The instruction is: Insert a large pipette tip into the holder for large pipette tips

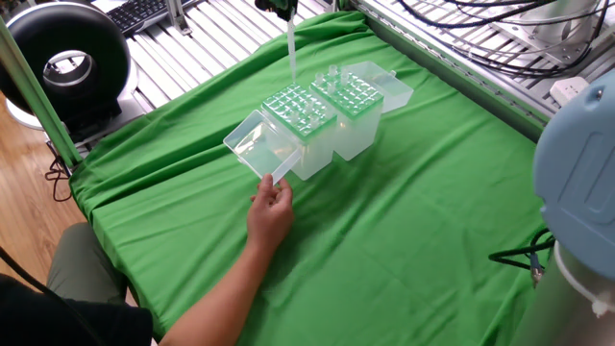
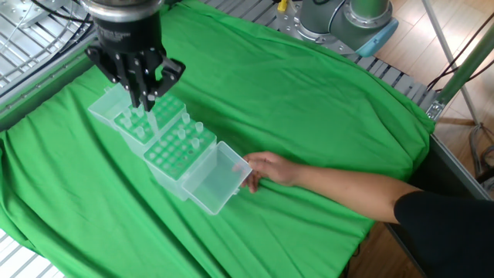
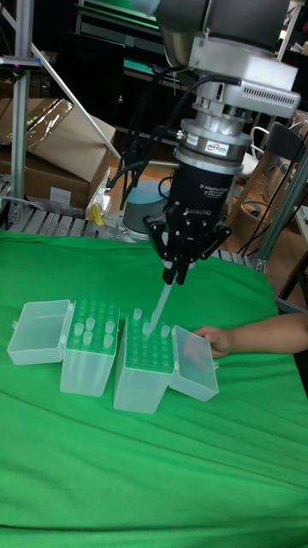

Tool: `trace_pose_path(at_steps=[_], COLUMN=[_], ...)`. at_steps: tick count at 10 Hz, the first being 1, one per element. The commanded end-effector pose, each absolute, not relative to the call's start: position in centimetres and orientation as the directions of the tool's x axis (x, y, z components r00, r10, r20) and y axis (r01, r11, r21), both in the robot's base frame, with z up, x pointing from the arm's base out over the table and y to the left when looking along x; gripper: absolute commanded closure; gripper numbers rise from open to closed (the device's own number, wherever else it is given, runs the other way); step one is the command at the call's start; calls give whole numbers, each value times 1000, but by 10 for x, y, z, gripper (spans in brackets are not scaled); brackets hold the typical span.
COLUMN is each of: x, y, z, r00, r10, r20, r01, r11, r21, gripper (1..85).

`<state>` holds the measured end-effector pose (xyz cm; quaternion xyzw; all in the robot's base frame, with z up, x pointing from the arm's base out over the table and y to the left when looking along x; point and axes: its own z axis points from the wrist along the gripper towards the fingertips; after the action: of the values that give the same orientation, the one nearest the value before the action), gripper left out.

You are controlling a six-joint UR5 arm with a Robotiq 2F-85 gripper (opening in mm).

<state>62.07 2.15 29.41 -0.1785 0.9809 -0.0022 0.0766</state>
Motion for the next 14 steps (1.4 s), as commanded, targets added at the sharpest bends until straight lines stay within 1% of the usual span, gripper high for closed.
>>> trace_pose_path(at_steps=[1, 9, 14], x=[619, 600, 591], y=[21, 13, 9], z=[287, 271, 271], r00=[-925, -929, -932], r10=[-350, -341, -339], r20=[-147, -143, -131], r01=[-351, -343, -340], r11=[936, 939, 940], r21=[-19, -13, -16], gripper=[760, 767, 767])
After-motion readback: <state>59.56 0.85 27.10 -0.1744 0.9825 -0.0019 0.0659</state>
